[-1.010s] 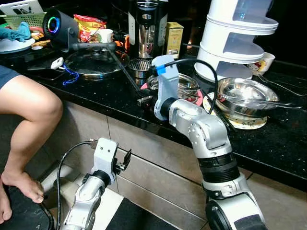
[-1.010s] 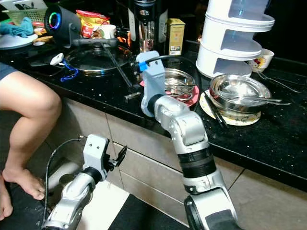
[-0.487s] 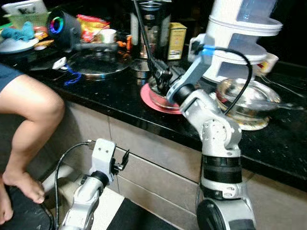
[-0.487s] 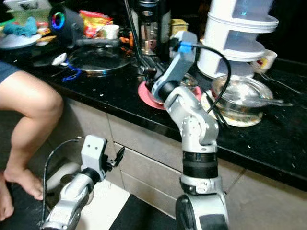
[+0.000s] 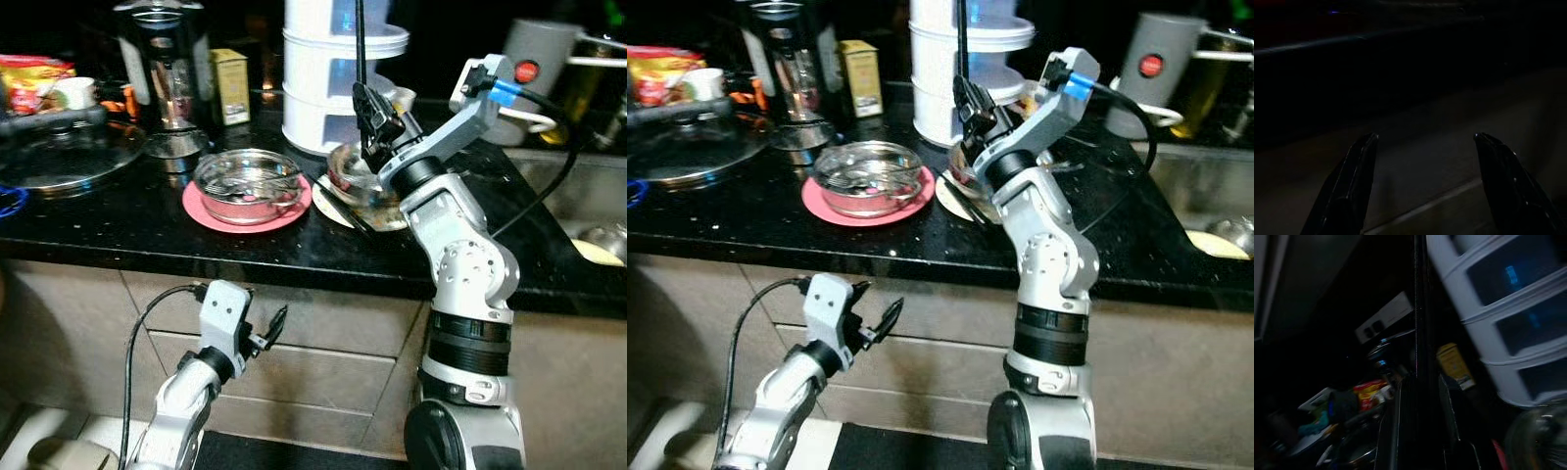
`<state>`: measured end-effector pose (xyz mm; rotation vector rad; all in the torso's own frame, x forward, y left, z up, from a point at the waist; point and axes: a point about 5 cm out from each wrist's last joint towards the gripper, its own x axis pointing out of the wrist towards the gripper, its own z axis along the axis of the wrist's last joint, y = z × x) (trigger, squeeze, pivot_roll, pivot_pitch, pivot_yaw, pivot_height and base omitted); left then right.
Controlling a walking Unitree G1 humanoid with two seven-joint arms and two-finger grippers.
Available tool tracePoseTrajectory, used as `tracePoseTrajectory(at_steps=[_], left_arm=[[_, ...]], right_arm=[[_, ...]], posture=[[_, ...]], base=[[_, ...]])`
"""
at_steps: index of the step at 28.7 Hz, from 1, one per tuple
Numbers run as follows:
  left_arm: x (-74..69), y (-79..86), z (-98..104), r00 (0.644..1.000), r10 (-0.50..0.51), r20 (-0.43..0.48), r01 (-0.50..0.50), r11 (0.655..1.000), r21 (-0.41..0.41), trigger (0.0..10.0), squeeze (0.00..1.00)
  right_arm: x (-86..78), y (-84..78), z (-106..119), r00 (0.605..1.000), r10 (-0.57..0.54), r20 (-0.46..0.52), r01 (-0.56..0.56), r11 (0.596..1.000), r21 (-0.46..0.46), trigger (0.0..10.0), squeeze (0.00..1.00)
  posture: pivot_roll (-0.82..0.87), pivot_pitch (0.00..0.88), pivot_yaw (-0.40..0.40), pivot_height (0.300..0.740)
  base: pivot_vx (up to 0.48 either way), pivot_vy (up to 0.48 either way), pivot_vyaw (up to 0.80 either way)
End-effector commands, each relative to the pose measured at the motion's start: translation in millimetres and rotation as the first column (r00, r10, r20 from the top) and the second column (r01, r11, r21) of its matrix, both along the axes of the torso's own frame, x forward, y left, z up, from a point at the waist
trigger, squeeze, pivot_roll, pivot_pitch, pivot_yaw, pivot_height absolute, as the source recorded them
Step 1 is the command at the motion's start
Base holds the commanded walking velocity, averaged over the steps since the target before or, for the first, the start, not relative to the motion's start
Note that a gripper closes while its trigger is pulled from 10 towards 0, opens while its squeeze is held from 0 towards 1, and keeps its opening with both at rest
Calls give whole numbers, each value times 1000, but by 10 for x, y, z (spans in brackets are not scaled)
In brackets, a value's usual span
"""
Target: Kitchen organization
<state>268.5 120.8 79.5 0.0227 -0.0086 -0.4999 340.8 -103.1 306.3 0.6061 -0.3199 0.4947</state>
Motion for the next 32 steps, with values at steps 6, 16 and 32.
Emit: tracePoseTrajectory(at_steps=[6, 16, 32], left_arm=[[-178, -263, 80, 967, -256, 1, 256, 966, -25, 10000, 0], [-197, -252, 117, 975, -221, 15, 221, 974, -38, 10000, 0], [-257, -264, 152, 977, -213, -13, 211, 973, -96, 10000, 0]], right_arm=[[45, -113, -1, 996, -87, -9, 87, 996, -13, 10000, 0], [120, -242, -154, 949, -314, 1, 305, 919, -249, 10000, 0], [182, -303, -284, 914, -406, 28, 385, 840, -382, 10000, 0]], posture=[[-25, 0, -24, 740], [-23, 0, -25, 740], [-26, 0, -30, 740]], base=[[0, 0, -784], [0, 0, -79], [0, -218, 0]])
